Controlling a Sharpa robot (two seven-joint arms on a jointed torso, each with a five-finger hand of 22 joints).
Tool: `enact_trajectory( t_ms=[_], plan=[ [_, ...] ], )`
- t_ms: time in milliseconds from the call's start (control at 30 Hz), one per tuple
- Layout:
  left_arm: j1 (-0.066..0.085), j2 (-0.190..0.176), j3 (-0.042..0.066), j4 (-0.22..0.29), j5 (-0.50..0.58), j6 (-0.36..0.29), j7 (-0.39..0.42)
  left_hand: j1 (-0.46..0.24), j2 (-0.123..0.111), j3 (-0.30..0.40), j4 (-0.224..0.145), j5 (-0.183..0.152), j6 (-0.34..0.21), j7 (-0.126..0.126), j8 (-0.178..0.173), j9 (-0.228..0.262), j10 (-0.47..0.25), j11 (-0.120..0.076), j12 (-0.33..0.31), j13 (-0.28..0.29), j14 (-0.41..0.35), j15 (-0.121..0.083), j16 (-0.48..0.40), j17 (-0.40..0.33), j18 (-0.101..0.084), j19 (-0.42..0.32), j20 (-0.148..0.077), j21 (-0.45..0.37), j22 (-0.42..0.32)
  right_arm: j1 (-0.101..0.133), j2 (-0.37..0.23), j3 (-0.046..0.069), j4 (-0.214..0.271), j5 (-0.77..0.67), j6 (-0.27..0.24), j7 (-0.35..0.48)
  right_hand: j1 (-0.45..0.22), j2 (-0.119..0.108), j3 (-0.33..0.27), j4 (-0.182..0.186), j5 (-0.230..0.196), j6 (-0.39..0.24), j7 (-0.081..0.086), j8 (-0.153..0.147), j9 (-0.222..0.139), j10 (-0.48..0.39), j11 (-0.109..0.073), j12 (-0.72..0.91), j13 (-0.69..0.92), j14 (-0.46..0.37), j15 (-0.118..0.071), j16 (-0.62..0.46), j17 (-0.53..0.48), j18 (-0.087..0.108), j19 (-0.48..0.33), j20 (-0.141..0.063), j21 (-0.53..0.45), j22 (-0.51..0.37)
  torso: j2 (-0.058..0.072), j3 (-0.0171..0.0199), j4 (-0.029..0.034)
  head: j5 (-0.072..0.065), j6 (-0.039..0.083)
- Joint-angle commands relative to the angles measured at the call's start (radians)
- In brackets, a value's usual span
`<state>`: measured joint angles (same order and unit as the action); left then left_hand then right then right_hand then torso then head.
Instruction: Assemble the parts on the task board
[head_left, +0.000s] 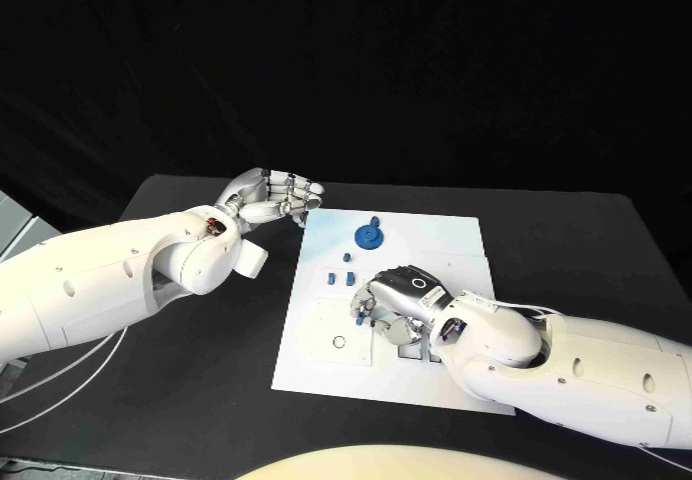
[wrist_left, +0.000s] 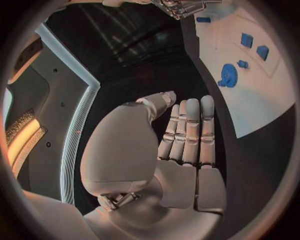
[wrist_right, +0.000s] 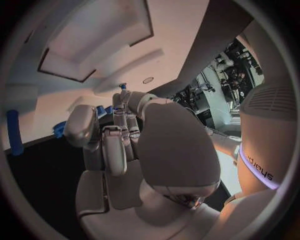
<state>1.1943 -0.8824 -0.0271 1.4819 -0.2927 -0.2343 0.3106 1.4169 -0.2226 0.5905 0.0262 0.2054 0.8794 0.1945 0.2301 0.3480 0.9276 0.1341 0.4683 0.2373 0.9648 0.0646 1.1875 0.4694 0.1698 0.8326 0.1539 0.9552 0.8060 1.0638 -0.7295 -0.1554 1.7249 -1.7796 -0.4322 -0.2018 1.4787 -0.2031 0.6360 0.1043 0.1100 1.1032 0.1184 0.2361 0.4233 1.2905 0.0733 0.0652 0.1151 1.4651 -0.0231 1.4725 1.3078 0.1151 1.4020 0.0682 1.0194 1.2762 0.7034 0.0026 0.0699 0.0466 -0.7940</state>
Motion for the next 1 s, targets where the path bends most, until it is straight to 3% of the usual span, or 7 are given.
enact_trajectory(
  t_ms=[33,867,933,1000],
  plan=[
    [0.0,0.001,0.001,0.001,0.007,0.003,0.011,-0.001,0.008,-0.005,-0.002,0.005,-0.003,0.002,0.004,-0.001,-0.008,-0.001,0.006,-0.001,-0.007,-0.002,-0.004,-0.001,0.013,-0.001,0.003,-0.004,-0.002,-0.001,0.001,0.0,-0.003,-0.028,0.026,-0.011,-0.004,0.004,0.002,-0.001,0.005,0.001,0.004,0.003,0.001,0.029,-0.022,-0.001,0.0,0.065,-0.004,0.005,0.062,-0.014,0.006,0.002,-0.002,0.0,0.0,0.0001,-0.0004,0.0,0.0],
    [0.0,0.0,0.001,0.001,0.007,0.005,0.008,-0.002,0.007,-0.007,-0.001,0.005,-0.005,0.003,0.004,-0.001,-0.012,0.0,0.007,-0.002,-0.009,-0.002,-0.005,-0.001,0.013,-0.002,0.004,-0.006,-0.003,-0.01,0.022,-0.007,-0.015,-0.025,0.053,-0.016,-0.017,0.002,0.006,-0.008,0.003,-0.006,0.008,0.0,0.002,0.022,-0.018,-0.003,-0.003,0.065,-0.001,0.005,0.06,-0.012,0.002,0.004,-0.013,-0.004,0.0,0.0001,-0.0001,0.0,-0.003],
    [0.0,0.0,0.001,0.001,0.007,0.005,0.007,-0.002,0.007,-0.007,-0.001,0.005,-0.005,0.003,0.004,-0.001,-0.012,0.0,0.007,-0.002,-0.009,-0.002,-0.005,-0.001,0.013,-0.002,0.004,-0.006,-0.003,-0.01,0.022,-0.007,-0.017,-0.013,0.052,-0.011,-0.041,-0.006,0.001,-0.006,0.003,-0.018,0.013,-0.006,0.002,0.0,-0.011,-0.005,-0.009,0.064,0.006,0.005,0.06,-0.011,-0.004,0.009,-0.027,-0.009,0.0,-0.0003,0.0,-0.001,-0.003],
    [0.0,0.0,0.001,0.001,0.007,0.005,0.007,-0.002,0.007,-0.007,-0.001,0.005,-0.005,0.003,0.004,-0.001,-0.012,0.0,0.007,-0.002,-0.009,-0.002,-0.005,-0.001,0.013,-0.002,0.004,-0.006,-0.003,-0.01,0.021,-0.008,-0.018,-0.001,0.041,-0.006,-0.089,-0.03,-0.018,0.009,0.022,-0.035,0.019,-0.017,0.0,-0.061,0.003,-0.006,-0.026,0.062,0.019,0.002,0.054,-0.007,-0.014,0.019,-0.057,-0.022,0.0,-0.0003,0.0,-0.001,-0.003]
  ],
)
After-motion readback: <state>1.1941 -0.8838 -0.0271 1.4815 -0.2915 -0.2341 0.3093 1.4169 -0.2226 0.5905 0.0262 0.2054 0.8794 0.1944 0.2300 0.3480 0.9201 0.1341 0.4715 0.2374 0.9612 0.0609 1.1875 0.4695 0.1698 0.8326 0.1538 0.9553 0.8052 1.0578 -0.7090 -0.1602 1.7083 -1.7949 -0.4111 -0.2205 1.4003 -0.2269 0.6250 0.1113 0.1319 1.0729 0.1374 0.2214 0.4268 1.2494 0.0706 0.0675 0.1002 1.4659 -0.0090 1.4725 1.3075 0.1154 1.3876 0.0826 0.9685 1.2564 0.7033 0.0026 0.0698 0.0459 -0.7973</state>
